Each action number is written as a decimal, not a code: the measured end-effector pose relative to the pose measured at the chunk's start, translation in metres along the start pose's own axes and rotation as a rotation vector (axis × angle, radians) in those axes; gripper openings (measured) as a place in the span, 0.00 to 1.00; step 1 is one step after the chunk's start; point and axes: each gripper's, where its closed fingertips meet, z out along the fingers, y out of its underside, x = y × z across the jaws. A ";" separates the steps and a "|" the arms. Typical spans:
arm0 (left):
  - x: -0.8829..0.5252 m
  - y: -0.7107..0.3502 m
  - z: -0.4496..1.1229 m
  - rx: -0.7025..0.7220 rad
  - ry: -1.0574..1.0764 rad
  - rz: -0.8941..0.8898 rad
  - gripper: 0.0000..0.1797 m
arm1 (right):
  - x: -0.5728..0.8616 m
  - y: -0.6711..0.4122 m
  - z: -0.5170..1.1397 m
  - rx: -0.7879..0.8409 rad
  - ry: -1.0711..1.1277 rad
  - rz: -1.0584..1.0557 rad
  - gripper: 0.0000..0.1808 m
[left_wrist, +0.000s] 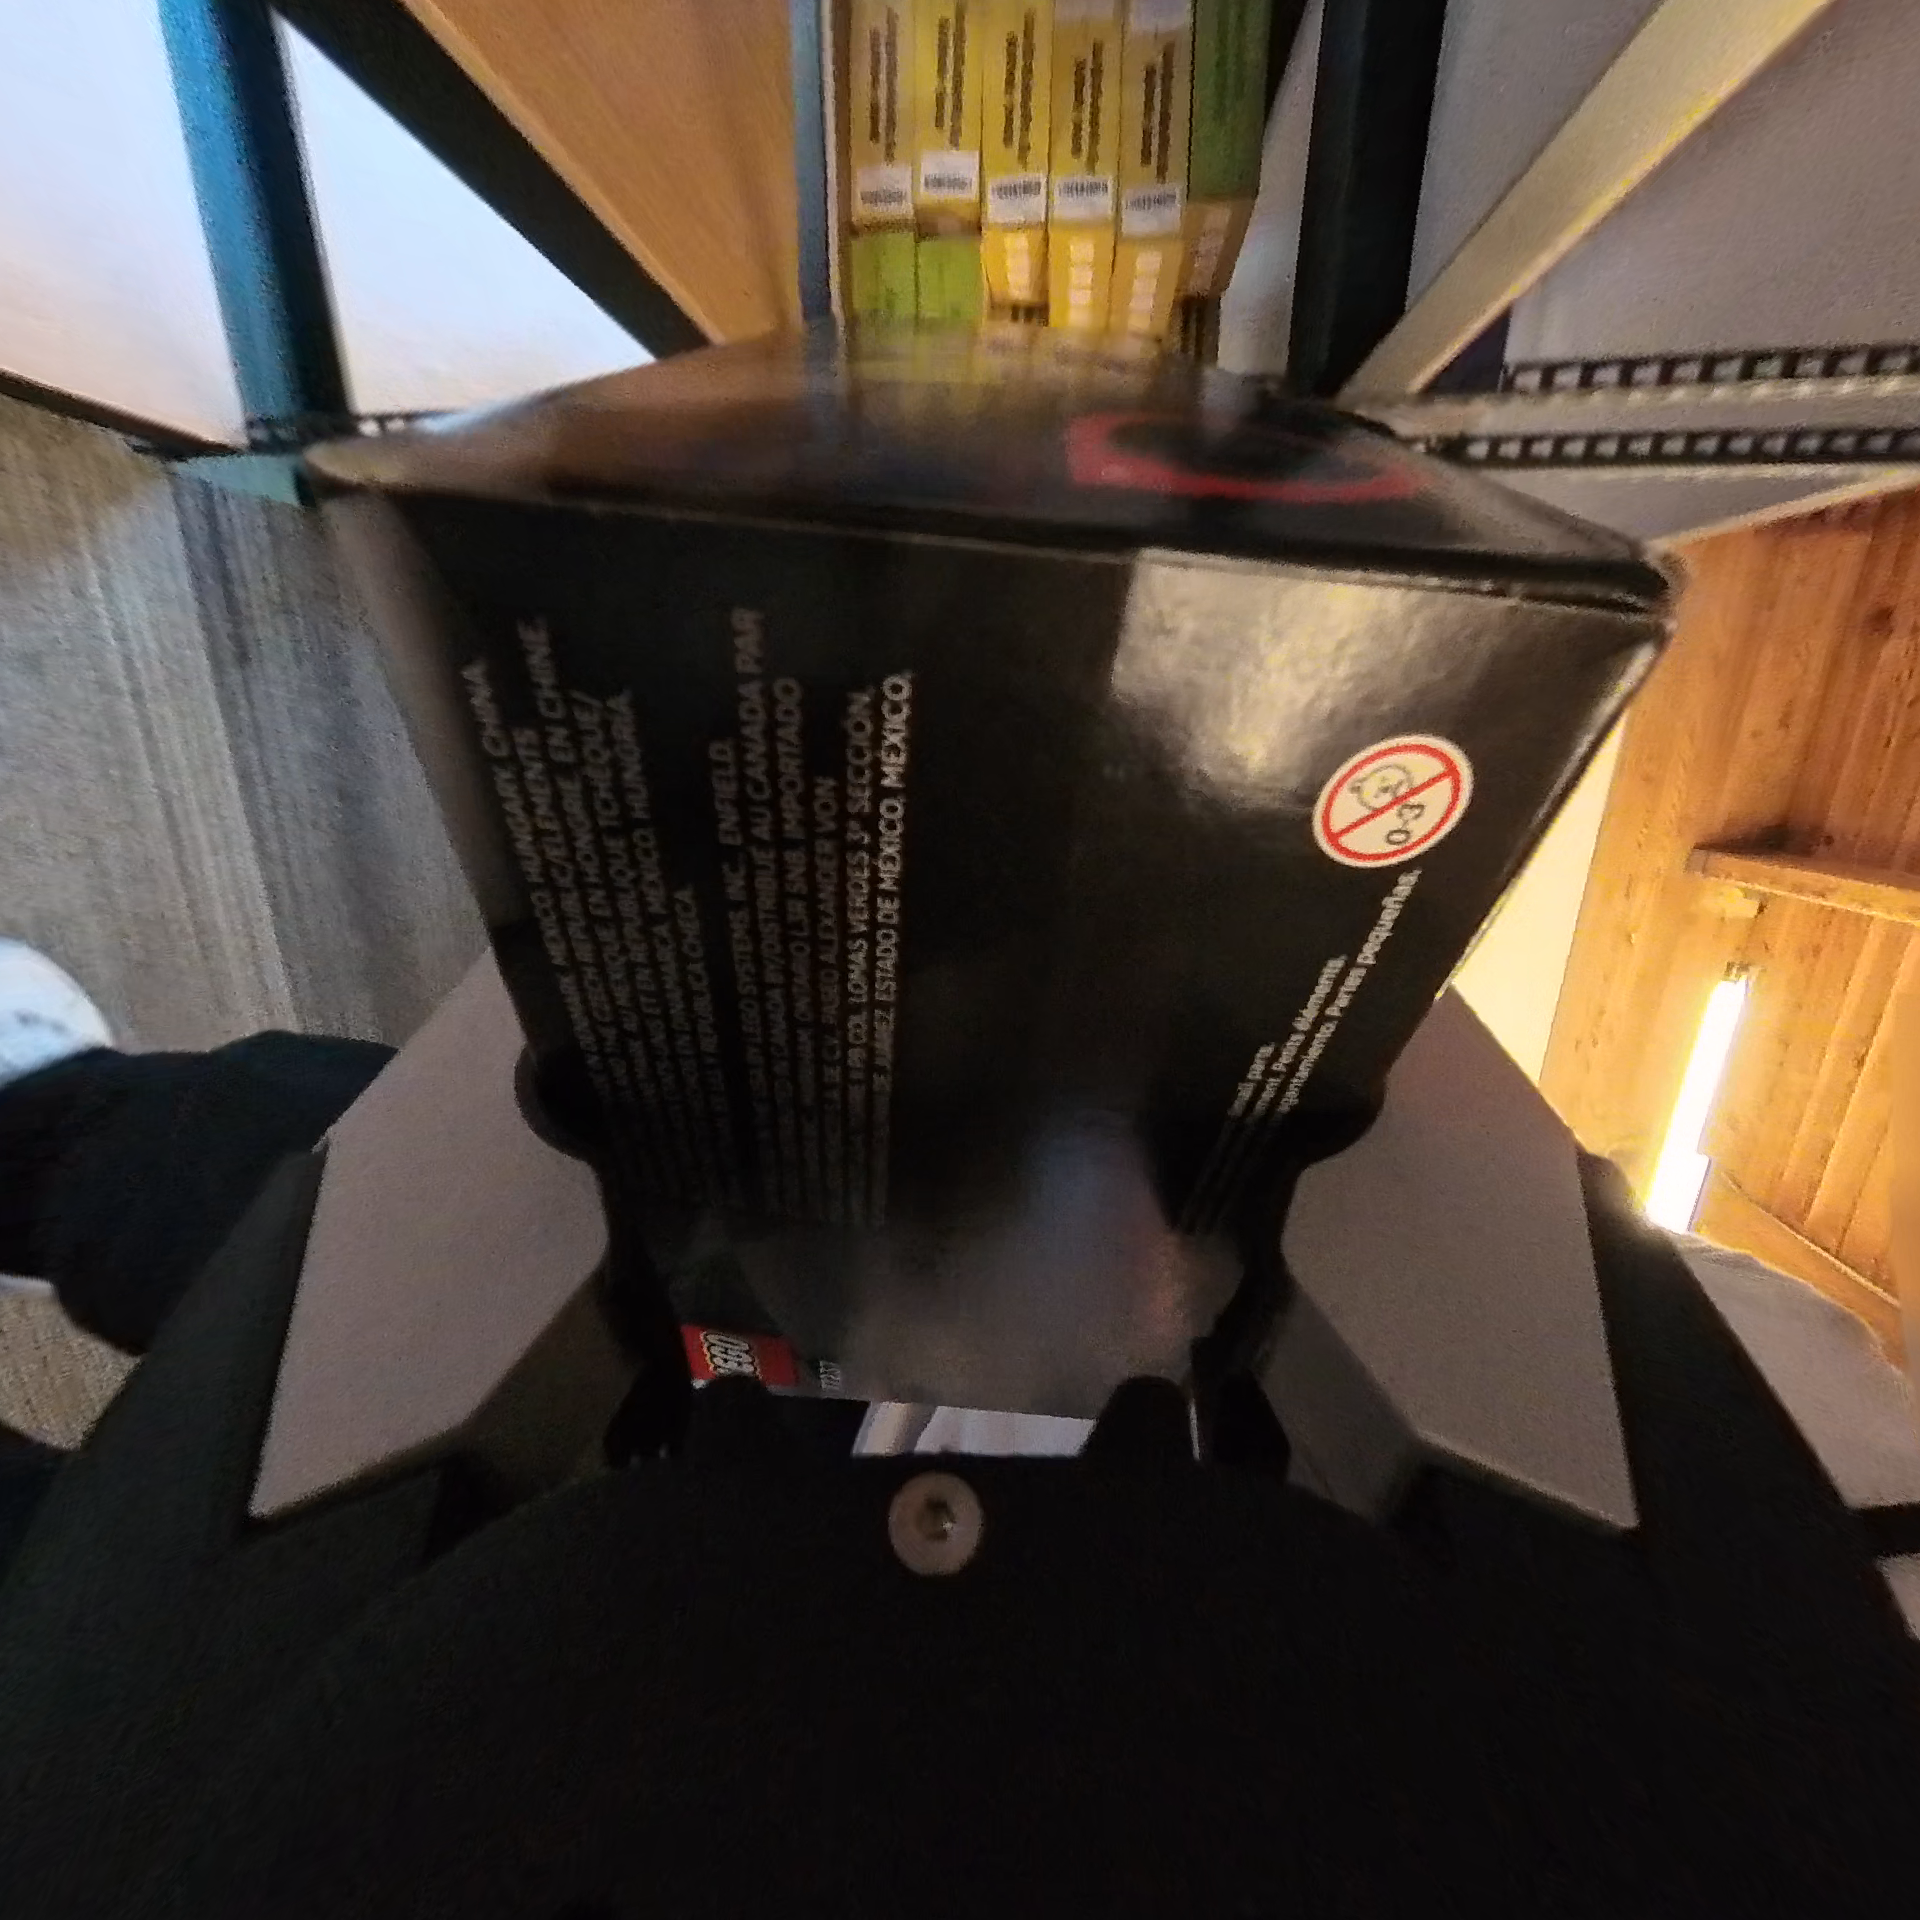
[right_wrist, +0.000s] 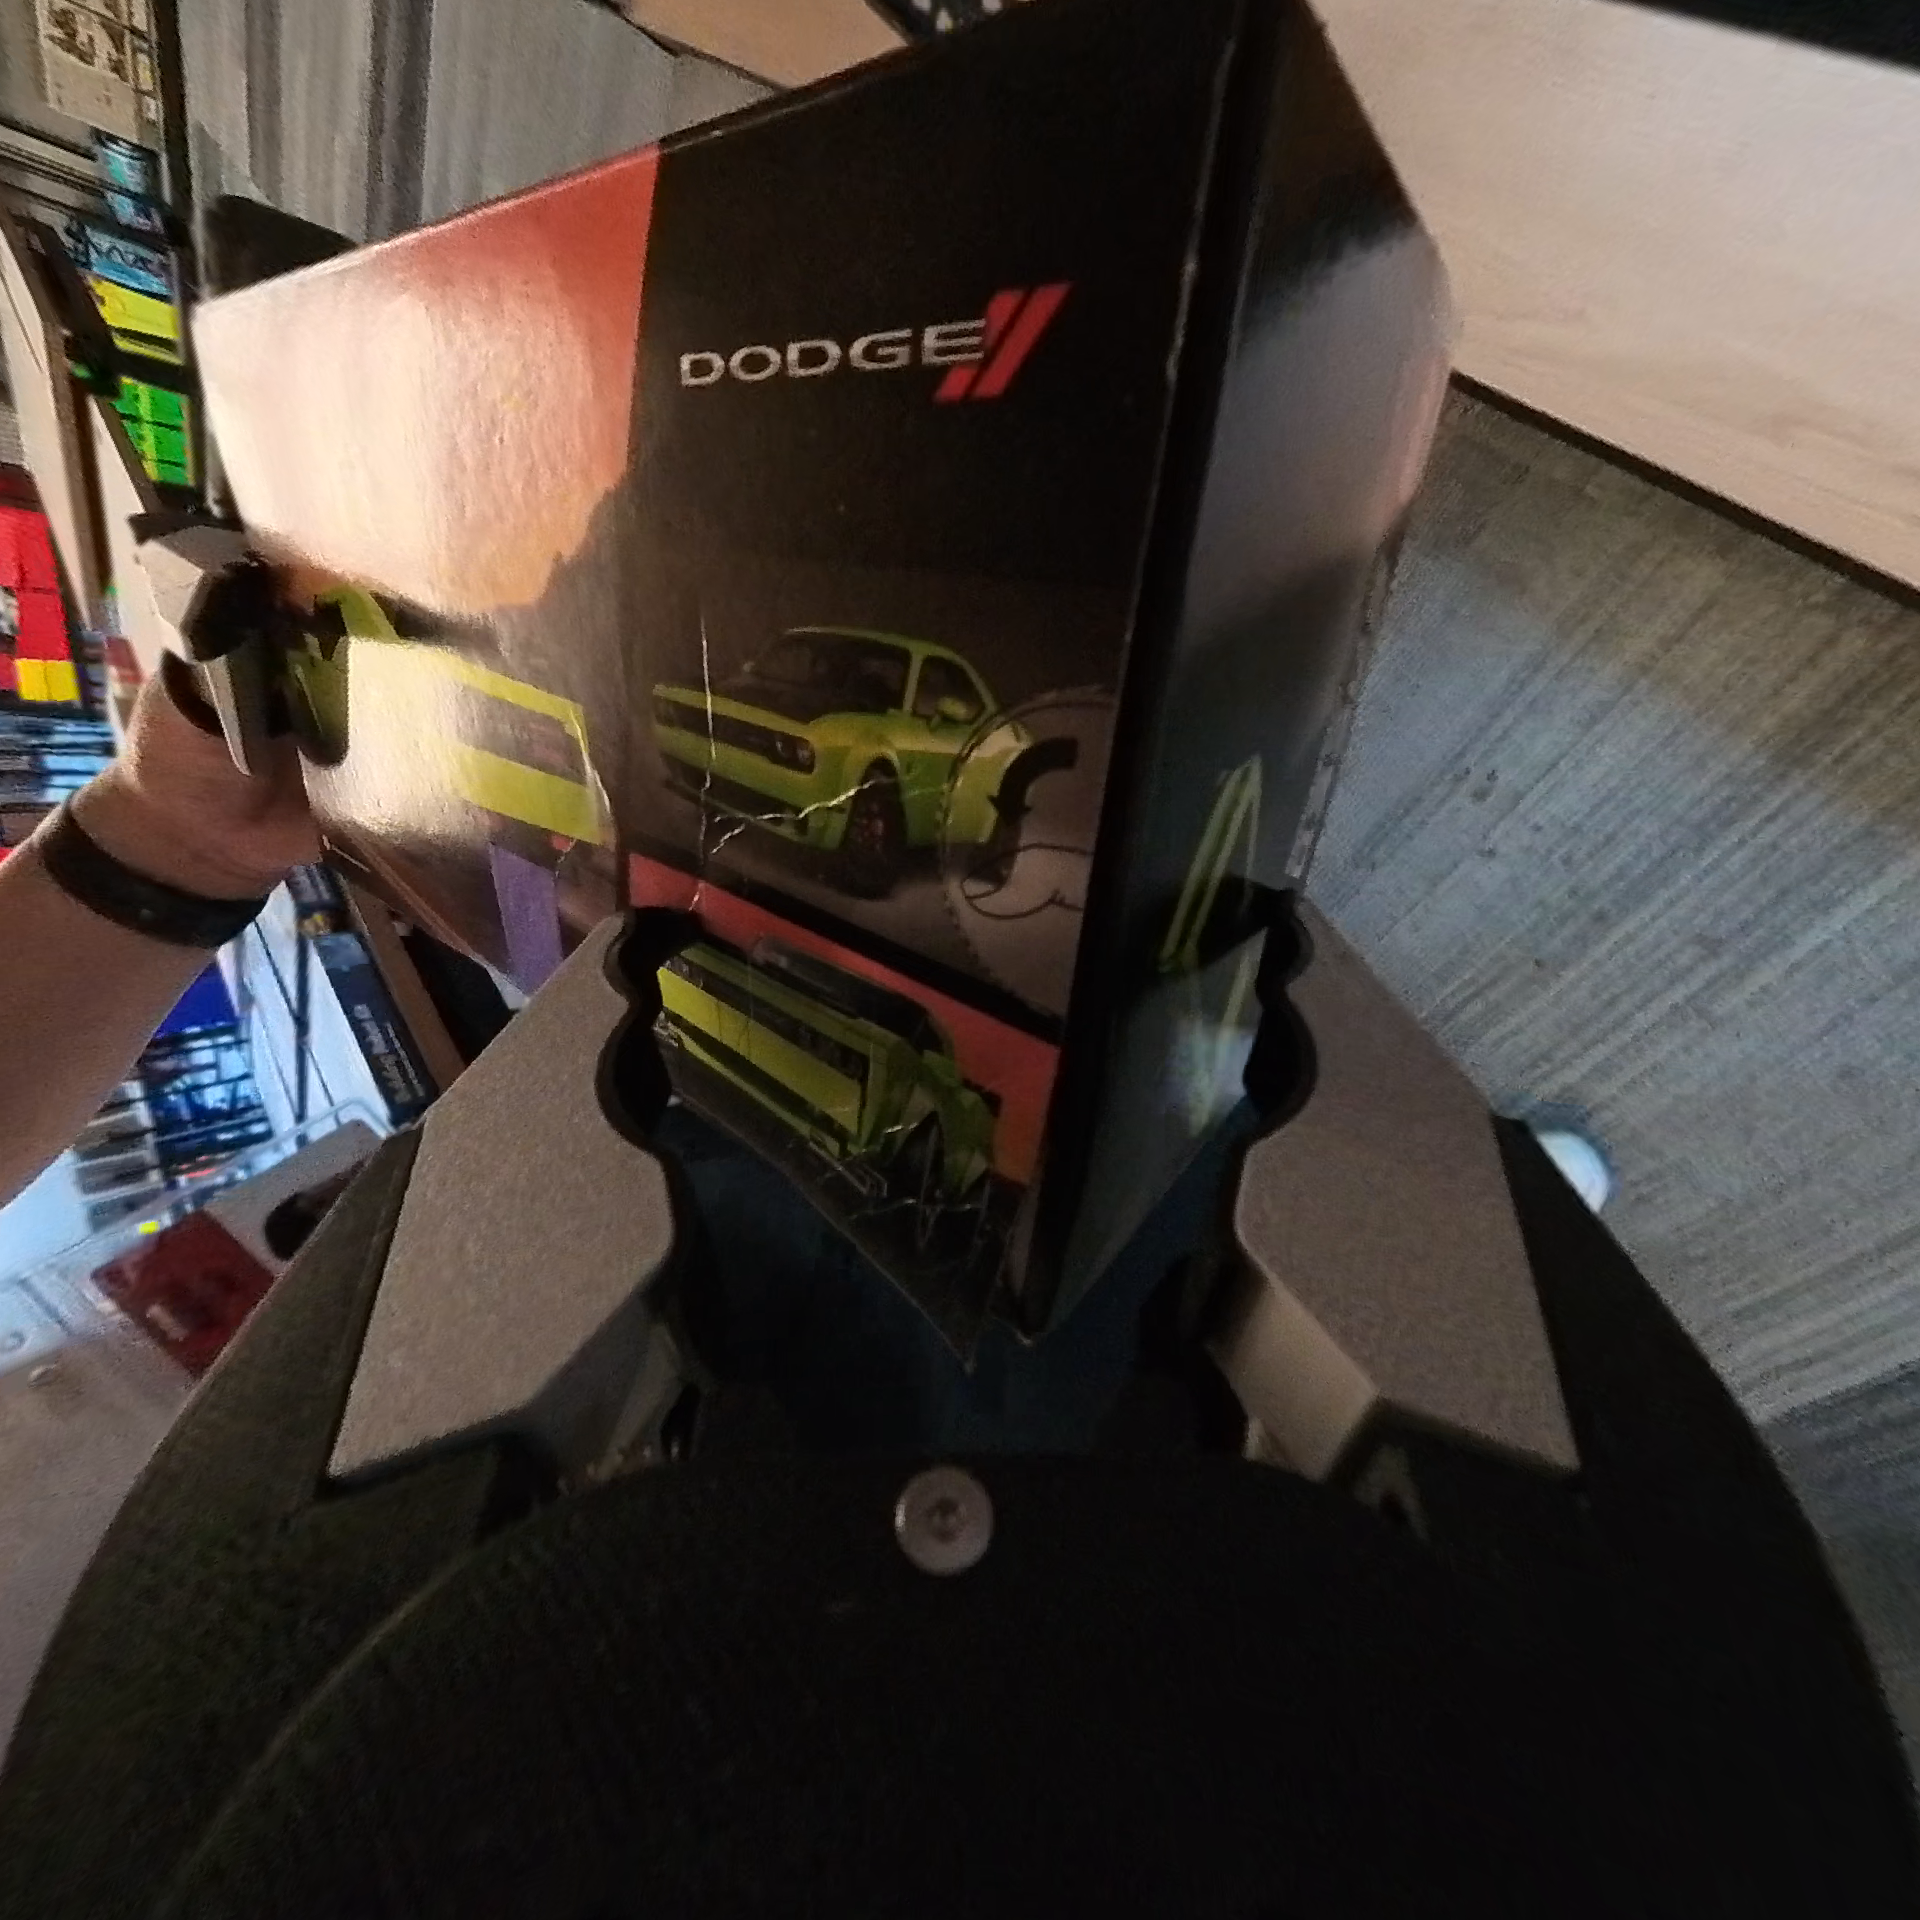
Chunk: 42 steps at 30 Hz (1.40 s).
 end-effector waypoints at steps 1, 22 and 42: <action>-0.005 -0.017 -0.008 0.007 -0.005 -0.012 0.80 | 0.000 -0.015 0.011 -0.005 -0.004 0.007 0.63; -0.151 -0.324 -0.069 -0.024 -0.136 -0.167 0.78 | 0.093 -0.237 0.206 0.006 -0.090 0.267 0.63; -0.201 -0.405 -0.134 -0.170 -0.437 0.136 0.68 | 0.081 -0.260 0.204 0.449 0.096 0.169 0.62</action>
